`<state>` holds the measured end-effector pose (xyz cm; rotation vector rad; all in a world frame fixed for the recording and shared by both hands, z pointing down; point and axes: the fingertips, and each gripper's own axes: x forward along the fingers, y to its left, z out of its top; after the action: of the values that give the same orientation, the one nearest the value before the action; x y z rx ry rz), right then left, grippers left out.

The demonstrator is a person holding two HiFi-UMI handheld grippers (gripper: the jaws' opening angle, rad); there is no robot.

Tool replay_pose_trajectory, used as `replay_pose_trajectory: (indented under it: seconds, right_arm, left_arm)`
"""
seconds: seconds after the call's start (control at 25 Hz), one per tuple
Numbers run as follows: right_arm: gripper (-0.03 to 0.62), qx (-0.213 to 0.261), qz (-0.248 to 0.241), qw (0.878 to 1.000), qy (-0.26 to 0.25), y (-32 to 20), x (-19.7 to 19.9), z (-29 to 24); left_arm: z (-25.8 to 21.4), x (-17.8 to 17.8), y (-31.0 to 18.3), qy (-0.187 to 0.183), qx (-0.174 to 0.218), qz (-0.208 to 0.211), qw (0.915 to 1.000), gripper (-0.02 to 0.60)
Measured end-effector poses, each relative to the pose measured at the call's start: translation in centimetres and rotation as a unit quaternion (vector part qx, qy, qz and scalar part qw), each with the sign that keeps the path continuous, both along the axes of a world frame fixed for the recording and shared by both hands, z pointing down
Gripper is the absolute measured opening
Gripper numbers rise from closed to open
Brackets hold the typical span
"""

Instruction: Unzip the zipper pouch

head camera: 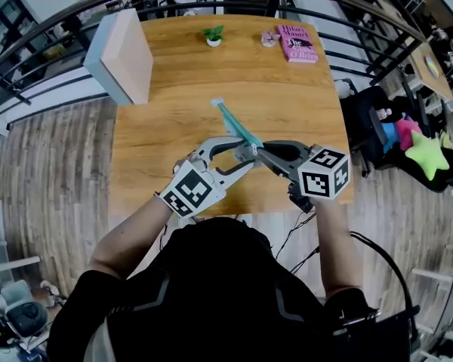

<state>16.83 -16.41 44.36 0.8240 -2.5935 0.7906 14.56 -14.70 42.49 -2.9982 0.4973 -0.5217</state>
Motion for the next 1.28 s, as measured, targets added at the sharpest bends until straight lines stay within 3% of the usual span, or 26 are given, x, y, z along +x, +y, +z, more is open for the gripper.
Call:
replay_pose_trajectory:
  seconds: [0.12, 0.36, 0.56, 0.84, 1.28]
  right_arm:
    - [0.051, -0.001, 0.014, 1.0, -0.007, 0.1, -0.3, -1.6]
    - [0.051, -0.012, 0.03, 0.999, -0.015, 0.1, -0.3, -2.4]
    - [0.051, -0.018, 0.034, 0.999, -0.017, 0.2, -0.4, -2.6]
    - [0.051, -0.019, 0.031, 0.999, -0.013, 0.3, -0.6, -2.8]
    - [0.051, 0.001, 0.017, 1.0, 0.014, 0.3, -1.2, -3.0]
  left_arm:
    - [-1.3, 0.0, 0.0, 0.006, 0.011, 0.011, 0.9999, 0.196]
    - [-1.8, 0.3, 0.3, -0.028, 0.096, 0.045, 0.994, 0.184]
    - [-2.1, 0.7, 0.0, -0.036, 0.116, 0.06, 0.9907, 0.14]
    - [-3.1, 0.2, -0.5, 0.016, 0.052, 0.057, 0.9969, 0.087]
    - [-2.8, -0.6, -1.0, 0.032, -0.024, 0.034, 0.9986, 0.035]
